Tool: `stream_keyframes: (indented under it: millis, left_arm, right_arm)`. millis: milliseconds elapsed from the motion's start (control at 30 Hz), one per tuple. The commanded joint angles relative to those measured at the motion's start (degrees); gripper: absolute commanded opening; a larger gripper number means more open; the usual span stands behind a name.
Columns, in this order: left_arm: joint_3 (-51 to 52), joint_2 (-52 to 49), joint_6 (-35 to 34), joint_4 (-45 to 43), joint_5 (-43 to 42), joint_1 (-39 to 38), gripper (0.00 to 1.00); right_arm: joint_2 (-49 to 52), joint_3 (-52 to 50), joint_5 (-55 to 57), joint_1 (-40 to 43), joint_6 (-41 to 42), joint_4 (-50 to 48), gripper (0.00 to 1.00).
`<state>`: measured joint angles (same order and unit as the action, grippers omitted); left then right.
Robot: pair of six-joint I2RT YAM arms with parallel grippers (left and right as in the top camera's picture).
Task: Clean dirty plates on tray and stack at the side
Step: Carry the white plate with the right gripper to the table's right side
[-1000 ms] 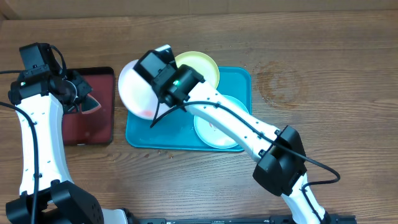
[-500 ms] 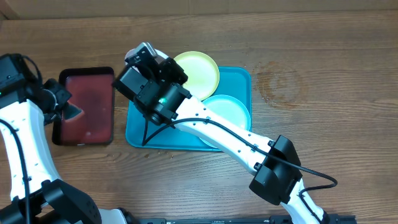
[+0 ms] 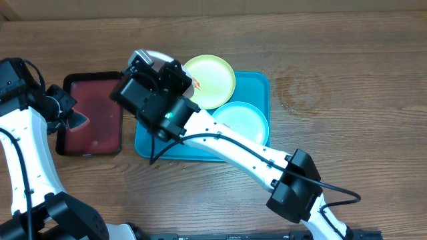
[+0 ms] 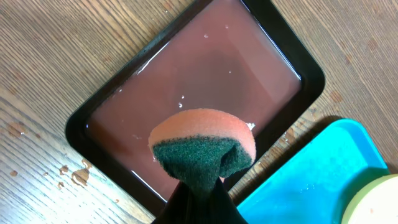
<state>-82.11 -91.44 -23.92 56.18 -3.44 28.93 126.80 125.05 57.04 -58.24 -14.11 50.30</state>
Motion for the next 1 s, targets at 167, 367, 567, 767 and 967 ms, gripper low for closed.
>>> stream_keyframes:
  millis: [167, 367, 567, 767, 967]
  left_arm:
    - [-0.07, -0.17, -0.98, 0.39, -0.02, -0.02, 0.04]
    - [-0.07, -0.17, -0.96, 0.39, -0.66, -0.02, 0.04]
    - [-0.07, -0.17, -0.98, 0.55, -1.97, -0.11, 0.04]
    - [-0.07, -0.17, -0.98, 0.50, -3.04, -0.11, 0.04]
    - [-0.07, -0.17, -0.98, 0.52, -3.02, -0.11, 0.04]
  right_arm:
    - [-3.50, -0.70, -30.84, 10.10, 14.84, 4.52, 0.04]
    - [-5.62, -0.44, -58.95, 23.85, 18.73, 5.49, 0.04]
    - [-3.52, -1.03, -76.54, 41.31, 18.88, 14.25, 0.04]
    - [-0.81, -2.10, -75.67, 53.02, 18.86, 23.12, 0.04]
    - [1.27, -6.78, -71.14, 60.98, 18.91, 23.78, 0.04]
